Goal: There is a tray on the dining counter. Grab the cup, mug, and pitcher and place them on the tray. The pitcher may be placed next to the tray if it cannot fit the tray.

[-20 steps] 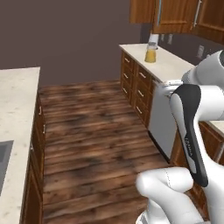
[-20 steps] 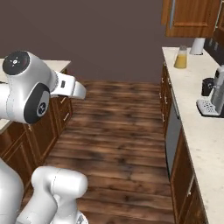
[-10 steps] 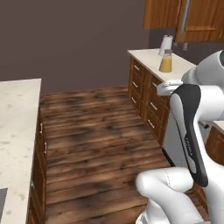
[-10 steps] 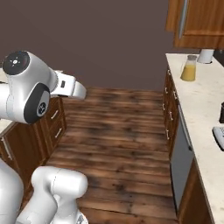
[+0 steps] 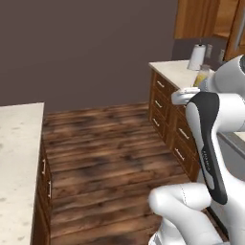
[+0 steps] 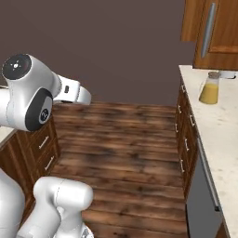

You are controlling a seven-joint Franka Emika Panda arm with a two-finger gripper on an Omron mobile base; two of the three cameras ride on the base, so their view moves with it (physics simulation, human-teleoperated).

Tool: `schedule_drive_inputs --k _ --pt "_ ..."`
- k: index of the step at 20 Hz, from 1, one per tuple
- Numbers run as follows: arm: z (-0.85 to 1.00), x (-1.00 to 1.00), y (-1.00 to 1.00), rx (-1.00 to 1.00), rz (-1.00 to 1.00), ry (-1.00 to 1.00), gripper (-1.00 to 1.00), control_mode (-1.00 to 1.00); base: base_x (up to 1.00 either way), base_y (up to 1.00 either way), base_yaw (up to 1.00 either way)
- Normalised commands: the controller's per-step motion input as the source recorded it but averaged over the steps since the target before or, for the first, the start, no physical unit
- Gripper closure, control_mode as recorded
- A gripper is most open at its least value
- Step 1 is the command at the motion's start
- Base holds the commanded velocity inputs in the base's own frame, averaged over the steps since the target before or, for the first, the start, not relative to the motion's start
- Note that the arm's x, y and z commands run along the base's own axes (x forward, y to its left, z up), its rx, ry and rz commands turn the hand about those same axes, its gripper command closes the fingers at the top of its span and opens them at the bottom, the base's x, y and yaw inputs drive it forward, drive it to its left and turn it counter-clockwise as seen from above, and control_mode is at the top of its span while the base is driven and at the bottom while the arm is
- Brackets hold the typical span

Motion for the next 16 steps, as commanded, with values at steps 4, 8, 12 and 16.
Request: schedule_drive_inputs --k 4,8,12,16 --pt "0.00 0.00 0.00 0.00 0.00 0.00 -1.00 1.00 1.00 0.01 -0.11" --pt "0.00 0.00 0.00 0.00 0.00 0.00 -1.00 1.00 1.00 0.09 -0.27" --pt "0.00 0.00 0.00 0.00 0.00 0.00 -1.00 1.00 1.00 0.17 -0.34" --pt "0.00 0.00 0.00 0.00 0.00 0.00 -1.00 1.00 0.79 0.28 -0.49"
